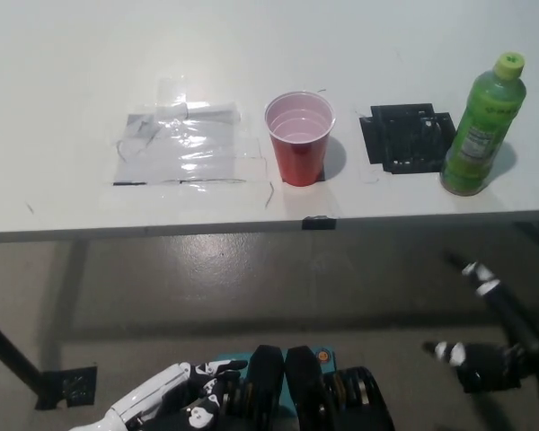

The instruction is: The robot uses its right hand to pick up a bottle kept in the middle of the desk and tilt it into a cup kept next to it to pour water out

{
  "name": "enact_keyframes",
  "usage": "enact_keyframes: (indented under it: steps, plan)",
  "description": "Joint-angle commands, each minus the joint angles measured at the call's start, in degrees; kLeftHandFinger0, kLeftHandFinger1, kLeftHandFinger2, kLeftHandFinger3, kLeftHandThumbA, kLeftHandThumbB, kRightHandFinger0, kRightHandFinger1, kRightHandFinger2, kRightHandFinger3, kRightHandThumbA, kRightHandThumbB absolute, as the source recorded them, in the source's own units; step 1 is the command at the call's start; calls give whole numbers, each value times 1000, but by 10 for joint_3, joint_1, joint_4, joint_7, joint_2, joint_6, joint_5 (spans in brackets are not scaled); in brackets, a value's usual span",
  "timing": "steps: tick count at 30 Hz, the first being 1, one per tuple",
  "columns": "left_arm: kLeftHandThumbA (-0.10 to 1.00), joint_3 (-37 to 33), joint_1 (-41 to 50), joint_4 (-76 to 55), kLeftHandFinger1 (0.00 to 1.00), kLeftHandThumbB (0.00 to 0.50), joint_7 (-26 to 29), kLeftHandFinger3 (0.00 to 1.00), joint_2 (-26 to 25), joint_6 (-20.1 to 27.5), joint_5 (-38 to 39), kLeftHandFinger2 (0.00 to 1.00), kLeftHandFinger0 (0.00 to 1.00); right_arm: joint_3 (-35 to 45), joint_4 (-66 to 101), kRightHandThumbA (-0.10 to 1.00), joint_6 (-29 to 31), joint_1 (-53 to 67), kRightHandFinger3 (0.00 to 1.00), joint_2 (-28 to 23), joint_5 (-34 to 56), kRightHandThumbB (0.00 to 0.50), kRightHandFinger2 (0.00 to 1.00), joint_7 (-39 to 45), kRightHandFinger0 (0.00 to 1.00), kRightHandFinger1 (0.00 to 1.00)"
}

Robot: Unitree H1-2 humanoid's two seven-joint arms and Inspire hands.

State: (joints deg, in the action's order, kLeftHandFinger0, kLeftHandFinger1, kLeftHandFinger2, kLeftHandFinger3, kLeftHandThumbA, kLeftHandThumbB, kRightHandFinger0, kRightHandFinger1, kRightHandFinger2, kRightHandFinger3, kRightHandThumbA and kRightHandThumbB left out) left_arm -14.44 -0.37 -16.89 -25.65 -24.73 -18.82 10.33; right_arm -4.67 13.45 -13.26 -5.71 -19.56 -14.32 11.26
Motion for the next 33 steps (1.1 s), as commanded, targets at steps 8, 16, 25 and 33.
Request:
enact_keyframes:
  steps: [8,16,25,33]
  plan:
    - [377,10,-4,-17,1000,500,-20,1000,-10,-3,9,1000,1000,143,11,897,-89,-106,1000,-13,19,500,1000,-50,1000,1000]
    - [377,12,-4,-16,1000,500,-23,1000,-8,-1,7,1000,1000,175,-50,933,-136,-168,1000,-28,14,500,1000,-50,1000,1000]
    - [380,11,-5,-15,1000,500,-23,1000,-9,-3,4,1000,1000,148,-181,848,-119,-256,1000,-41,2,500,1000,-57,1000,1000]
    - [354,7,-14,-12,1000,500,-28,1000,-8,-7,6,1000,1000,117,-214,825,-130,-318,1000,-36,-3,500,1000,-50,1000,1000]
